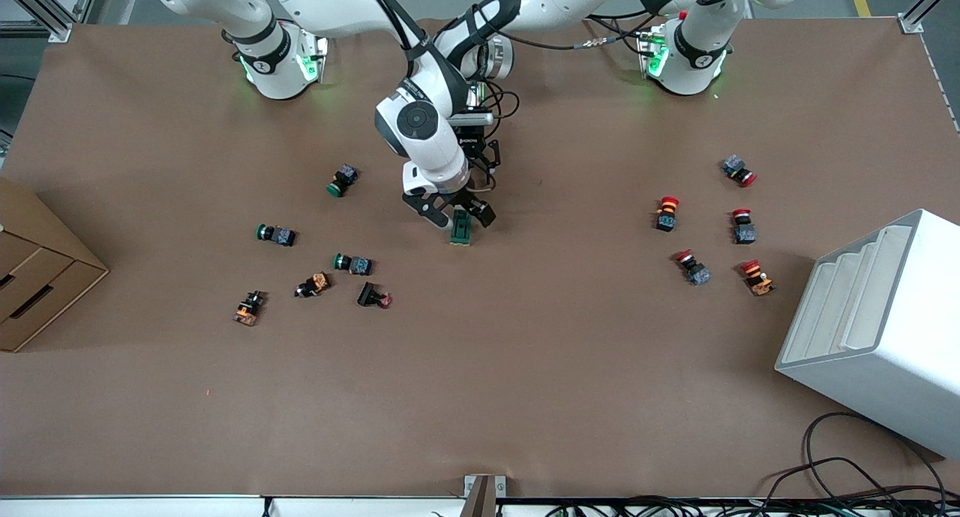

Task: Close load switch with both arms
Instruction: 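Lift the white handle upward with the right gripper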

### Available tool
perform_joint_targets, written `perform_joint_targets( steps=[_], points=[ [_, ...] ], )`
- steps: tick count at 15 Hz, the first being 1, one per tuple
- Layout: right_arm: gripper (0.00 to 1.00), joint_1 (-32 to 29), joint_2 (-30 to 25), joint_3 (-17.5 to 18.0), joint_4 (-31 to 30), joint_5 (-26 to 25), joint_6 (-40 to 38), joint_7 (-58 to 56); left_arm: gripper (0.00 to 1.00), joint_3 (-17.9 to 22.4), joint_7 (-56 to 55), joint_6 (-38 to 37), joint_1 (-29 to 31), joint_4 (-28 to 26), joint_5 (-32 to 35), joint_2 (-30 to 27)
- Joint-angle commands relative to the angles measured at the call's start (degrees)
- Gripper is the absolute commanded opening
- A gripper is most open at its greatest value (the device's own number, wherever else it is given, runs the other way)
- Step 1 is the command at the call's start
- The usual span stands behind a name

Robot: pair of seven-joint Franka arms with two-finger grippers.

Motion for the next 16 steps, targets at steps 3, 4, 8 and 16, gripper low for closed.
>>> perform_joint_targets(
  steps=[3, 4, 8, 16],
  points=[
    [1.0, -2.89, 1.91, -0.05, 11.6, 1.22, -9.53, -1.13, 0.99, 0.46, -1.23, -1.44, -0.81, 0.08, 1.12, 0.09],
    [1.0, -3.16, 1.74, -0.05, 12.13, 1.22, -10.59, -1.48, 0.99, 0.46, -1.23, -1.44, -0.81, 0.08, 1.12, 0.09],
    [1.0, -3.33, 1.82, -0.14, 12.13, 1.04, -10.69, -2.09, 0.99, 0.46, -1.31, -1.44, -0.9, 0.08, 1.12, 0.09],
    [1.0, -4.12, 2.09, -0.32, 12.31, 0.78, -10.6, -4.81, 1.0, 0.46, -1.31, -1.44, -0.9, 0.17, 1.12, 0.09]
  ],
)
